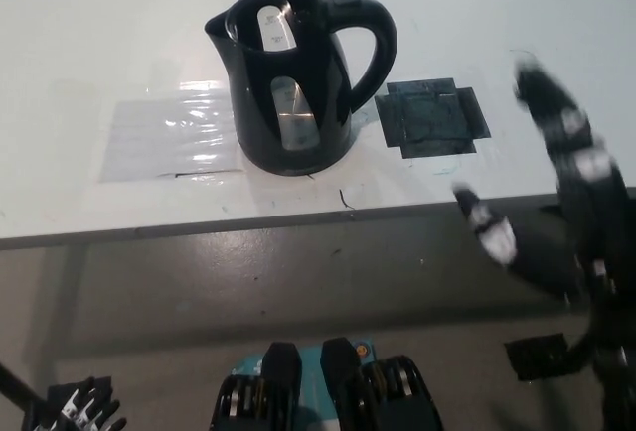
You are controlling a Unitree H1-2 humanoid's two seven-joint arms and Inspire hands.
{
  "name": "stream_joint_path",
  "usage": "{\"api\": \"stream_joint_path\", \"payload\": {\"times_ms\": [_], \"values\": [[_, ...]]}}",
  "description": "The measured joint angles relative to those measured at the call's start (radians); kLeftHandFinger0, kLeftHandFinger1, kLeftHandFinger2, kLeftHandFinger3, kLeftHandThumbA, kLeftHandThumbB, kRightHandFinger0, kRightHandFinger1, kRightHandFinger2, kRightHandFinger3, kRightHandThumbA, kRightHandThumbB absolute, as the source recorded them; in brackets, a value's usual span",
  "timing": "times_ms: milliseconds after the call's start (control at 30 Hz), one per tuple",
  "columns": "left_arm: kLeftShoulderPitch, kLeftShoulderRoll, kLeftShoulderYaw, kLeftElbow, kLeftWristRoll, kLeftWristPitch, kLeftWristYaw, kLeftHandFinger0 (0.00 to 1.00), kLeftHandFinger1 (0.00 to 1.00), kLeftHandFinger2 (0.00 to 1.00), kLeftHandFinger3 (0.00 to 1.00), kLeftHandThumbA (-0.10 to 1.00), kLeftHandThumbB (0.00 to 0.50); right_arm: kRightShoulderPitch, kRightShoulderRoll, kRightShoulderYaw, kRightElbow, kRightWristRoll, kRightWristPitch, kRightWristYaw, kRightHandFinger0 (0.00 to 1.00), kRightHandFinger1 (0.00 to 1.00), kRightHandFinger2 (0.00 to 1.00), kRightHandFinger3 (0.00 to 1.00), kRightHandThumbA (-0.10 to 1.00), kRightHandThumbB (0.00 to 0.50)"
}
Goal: The robot uses its right hand to push down on the lid of a kettle kept in the middle of the desk to close it
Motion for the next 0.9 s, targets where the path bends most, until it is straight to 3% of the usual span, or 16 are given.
{"api": "stream_joint_path", "payload": {"times_ms": [100,167,267,333,433,633,767,900], "values": [[0.0,0.0,0.0,0.003,-0.003,0.0,0.0,1.0,1.0,1.0,1.0,1.0,0.494,-0.115,0.023,0.018,-0.002,-0.025,0.061,0.005,1.0,1.0,1.0,1.0,0.43,0.11],[0.002,0.0,0.0,0.004,-0.004,-0.001,0.0,1.0,1.0,1.0,1.0,1.0,0.49,-0.2,0.045,0.037,0.011,-0.044,0.113,0.007,1.0,1.0,1.0,1.0,0.38,0.115],[0.007,-0.003,-0.002,0.005,-0.006,-0.003,-0.002,1.0,1.0,1.0,1.0,1.0,0.486,-0.3,0.075,0.058,0.058,-0.066,0.166,0.008,1.0,1.0,1.0,1.0,0.35,0.147],[0.014,-0.006,-0.004,0.004,-0.012,-0.012,-0.01,1.0,1.0,1.0,1.0,1.0,0.48,-0.38,0.107,0.077,0.115,-0.09,0.213,0.007,1.0,1.0,1.0,1.0,0.32,0.203],[0.03,-0.009,-0.006,0.004,-0.026,-0.022,-0.029,1.0,1.0,1.0,1.0,1.0,0.485,-0.473,0.165,0.095,0.243,-0.112,0.254,0.001,1.0,1.0,1.0,1.0,0.24,0.219],[0.036,-0.009,-0.009,0.004,-0.041,-0.026,-0.043,1.0,1.0,1.0,1.0,1.0,0.483,-0.562,0.254,0.101,0.465,-0.127,0.261,-0.014,1.0,1.0,1.0,1.0,0.18,0.206],[0.035,-0.009,-0.01,0.004,-0.046,-0.03,-0.051,1.0,1.0,1.0,1.0,1.0,0.475,-0.63,0.265,0.092,0.613,-0.135,0.244,-0.035,1.0,1.0,1.0,1.0,0.11,0.198],[0.032,-0.01,-0.013,0.004,-0.054,-0.033,-0.062,1.0,1.0,1.0,1.0,1.0,0.474,-0.703,0.266,0.076,0.768,-0.137,0.219,-0.069,1.0,1.0,1.0,1.0,0.11,0.205]]}}
